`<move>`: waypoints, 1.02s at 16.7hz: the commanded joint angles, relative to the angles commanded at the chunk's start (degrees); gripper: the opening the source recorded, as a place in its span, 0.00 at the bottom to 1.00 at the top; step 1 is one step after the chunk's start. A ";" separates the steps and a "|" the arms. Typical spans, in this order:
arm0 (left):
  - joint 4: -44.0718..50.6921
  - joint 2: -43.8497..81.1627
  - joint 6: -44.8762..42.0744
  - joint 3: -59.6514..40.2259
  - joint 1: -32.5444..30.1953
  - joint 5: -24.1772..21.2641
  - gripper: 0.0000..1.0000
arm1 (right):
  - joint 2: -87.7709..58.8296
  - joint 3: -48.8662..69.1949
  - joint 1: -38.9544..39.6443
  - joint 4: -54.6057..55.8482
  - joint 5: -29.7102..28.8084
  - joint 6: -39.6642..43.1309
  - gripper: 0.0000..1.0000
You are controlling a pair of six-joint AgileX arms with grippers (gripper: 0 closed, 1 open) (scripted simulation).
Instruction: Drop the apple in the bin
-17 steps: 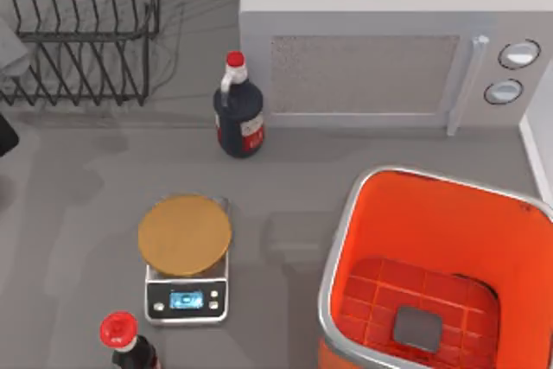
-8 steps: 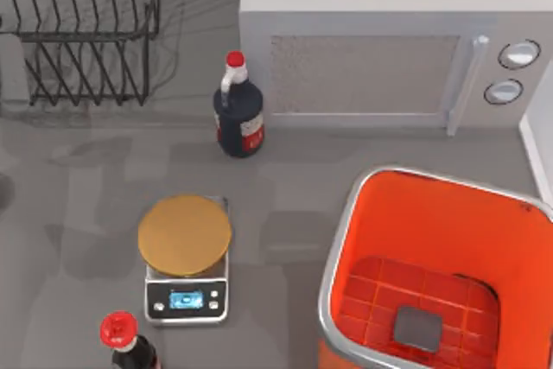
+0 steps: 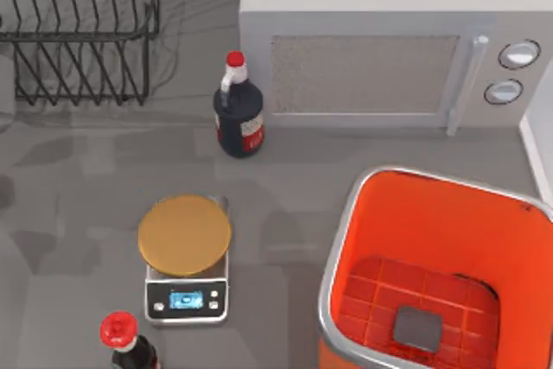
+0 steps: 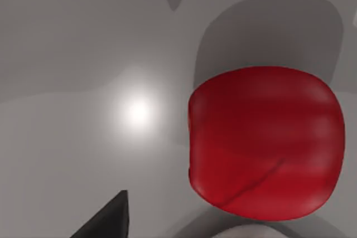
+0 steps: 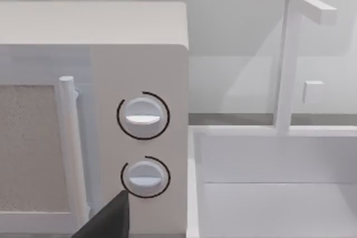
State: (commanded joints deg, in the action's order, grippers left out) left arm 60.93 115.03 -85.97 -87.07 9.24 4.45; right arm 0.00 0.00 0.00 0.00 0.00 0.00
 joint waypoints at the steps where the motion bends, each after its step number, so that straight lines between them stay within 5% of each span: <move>1: 0.00 0.00 0.00 0.00 0.00 0.00 1.00 | 0.00 0.00 0.00 0.00 0.00 0.00 1.00; 15: -14.02 5.79 -0.99 8.15 0.90 -0.06 1.00 | 0.00 0.00 0.00 0.00 0.00 0.00 1.00; 17: -14.02 5.79 -0.99 8.15 0.90 -0.06 0.85 | 0.00 0.00 0.00 0.00 0.00 0.00 1.00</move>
State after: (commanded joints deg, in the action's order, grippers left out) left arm 46.91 120.82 -86.96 -78.92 10.15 4.39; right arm 0.00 0.00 0.00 0.00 0.00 0.00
